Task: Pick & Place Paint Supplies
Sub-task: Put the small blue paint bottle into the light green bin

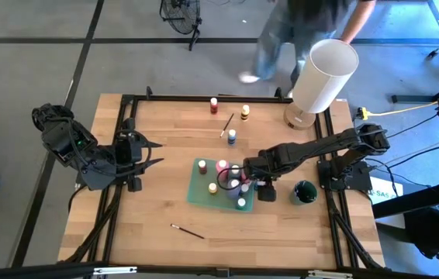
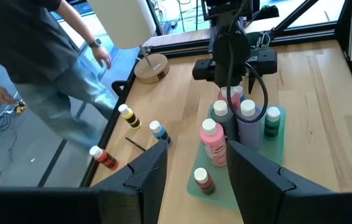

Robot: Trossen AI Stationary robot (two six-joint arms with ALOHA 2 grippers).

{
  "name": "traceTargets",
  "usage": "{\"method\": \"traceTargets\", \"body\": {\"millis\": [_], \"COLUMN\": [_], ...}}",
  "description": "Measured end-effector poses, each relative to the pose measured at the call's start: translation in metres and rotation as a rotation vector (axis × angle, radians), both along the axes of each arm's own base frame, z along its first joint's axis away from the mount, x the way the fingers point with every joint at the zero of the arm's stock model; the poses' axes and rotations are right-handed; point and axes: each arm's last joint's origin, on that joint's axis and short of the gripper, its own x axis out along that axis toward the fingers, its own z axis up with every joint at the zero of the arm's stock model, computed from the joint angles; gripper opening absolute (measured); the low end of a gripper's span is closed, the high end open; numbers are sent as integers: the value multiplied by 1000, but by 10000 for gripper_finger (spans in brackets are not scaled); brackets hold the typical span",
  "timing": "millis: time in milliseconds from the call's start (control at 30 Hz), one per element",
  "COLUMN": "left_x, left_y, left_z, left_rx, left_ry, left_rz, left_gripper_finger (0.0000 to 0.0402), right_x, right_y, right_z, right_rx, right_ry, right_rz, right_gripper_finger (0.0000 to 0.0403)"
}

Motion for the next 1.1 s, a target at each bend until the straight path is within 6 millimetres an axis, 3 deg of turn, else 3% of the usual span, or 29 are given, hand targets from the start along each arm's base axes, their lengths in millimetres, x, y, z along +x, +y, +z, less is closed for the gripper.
{"method": "traceTargets", "body": {"millis": [633, 1100], "left_x": [0, 0], "left_y": [0, 0], "left_z": [0, 0], "left_rx": [-1, -1], "left_ry": [-3, -3], "left_rz": [4, 4], "left_gripper_finger": [159, 159], "right_x": [0, 0], "right_y": [0, 0], "right_z": [-3, -4], "right_rx": [2, 0], "right_ry": [-9, -8], "right_rz": [22, 22], "right_gripper_finger": [288, 223]}}
